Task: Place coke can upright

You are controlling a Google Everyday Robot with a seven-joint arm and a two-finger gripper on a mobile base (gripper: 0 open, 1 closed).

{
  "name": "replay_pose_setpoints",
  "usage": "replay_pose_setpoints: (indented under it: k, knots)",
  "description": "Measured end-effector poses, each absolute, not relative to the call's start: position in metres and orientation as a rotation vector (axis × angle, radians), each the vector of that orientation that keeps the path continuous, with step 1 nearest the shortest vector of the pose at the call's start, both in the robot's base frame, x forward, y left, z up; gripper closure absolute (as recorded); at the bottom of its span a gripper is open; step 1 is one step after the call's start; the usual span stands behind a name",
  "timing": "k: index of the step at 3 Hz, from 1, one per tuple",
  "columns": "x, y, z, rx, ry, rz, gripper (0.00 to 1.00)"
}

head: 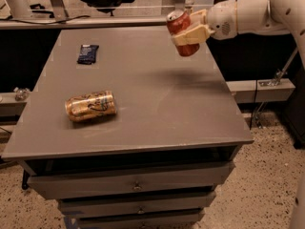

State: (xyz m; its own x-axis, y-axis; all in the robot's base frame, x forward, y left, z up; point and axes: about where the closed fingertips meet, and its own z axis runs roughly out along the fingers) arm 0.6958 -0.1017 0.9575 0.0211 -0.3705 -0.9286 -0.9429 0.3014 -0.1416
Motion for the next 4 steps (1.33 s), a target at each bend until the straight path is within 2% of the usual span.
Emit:
replay_pose_setpoints:
  k: [2,4]
  knots:
    - [0.678,-0.098,0.944,-1.002,1.378,0.770,1.00]
    - [0.669,-0.095,0.910,-0.945,1.332,0.775,1.00]
